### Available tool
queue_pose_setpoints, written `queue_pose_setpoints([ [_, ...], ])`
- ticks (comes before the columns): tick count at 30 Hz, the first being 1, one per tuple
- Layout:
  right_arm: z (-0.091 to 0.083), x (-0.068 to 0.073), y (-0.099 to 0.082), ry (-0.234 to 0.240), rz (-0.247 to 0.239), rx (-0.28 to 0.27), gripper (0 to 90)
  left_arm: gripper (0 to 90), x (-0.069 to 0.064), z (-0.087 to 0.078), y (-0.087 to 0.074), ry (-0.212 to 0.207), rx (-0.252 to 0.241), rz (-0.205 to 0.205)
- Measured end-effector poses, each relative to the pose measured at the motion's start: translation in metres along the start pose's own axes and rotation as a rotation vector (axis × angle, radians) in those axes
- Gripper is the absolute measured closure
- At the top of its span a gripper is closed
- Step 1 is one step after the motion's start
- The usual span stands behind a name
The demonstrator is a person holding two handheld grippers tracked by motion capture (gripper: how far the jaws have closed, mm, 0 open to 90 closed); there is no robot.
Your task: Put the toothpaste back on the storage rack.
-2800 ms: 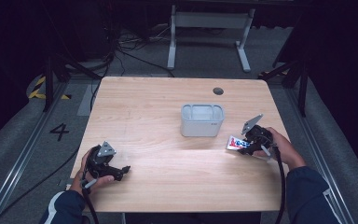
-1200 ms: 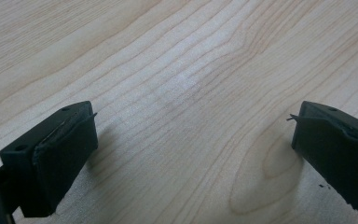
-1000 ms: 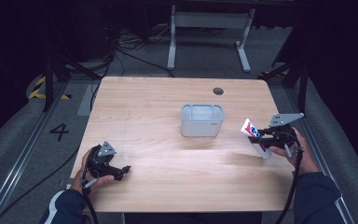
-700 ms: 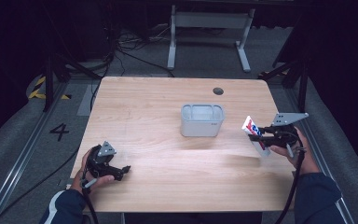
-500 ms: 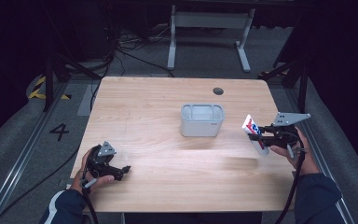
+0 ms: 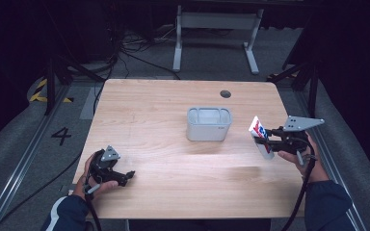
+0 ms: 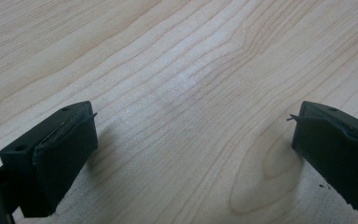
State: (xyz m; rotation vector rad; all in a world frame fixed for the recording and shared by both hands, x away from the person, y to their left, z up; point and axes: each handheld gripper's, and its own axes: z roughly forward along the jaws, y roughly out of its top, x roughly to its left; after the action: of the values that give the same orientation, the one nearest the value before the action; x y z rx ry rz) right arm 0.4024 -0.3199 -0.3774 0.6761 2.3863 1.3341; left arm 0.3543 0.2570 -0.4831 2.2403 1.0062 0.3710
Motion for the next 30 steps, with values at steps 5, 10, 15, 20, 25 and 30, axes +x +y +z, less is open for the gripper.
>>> queue_pose_setpoints([
  [5, 0.003, 0.007, 0.007, -0.005, -0.005, -0.020, 64.2, 0.6, 0.000, 0.000, 0.000, 0.000, 0.000, 0.000],
  [10, 0.005, 0.012, 0.014, -0.002, -0.004, -0.052, 63.9, 0.6, 0.000, 0.000, 0.000, 0.000, -0.002, -0.001],
  [15, 0.010, 0.016, 0.019, -0.010, -0.013, -0.051, 63.9, 0.6, 0.000, 0.000, 0.000, -0.001, 0.002, 0.000],
  [20, 0.014, 0.020, 0.024, -0.009, -0.017, -0.061, 63.9, 0.6, 0.000, 0.000, 0.000, -0.001, 0.002, 0.000],
  [25, 0.014, 0.024, 0.034, -0.002, -0.018, -0.100, 63.9, 0.6, 0.000, 0.000, 0.000, -0.001, 0.002, 0.000],
  [30, 0.018, 0.027, 0.042, 0.000, -0.022, -0.123, 63.9, 0.6, 0.000, 0.000, 0.000, 0.000, -0.002, 0.000],
])
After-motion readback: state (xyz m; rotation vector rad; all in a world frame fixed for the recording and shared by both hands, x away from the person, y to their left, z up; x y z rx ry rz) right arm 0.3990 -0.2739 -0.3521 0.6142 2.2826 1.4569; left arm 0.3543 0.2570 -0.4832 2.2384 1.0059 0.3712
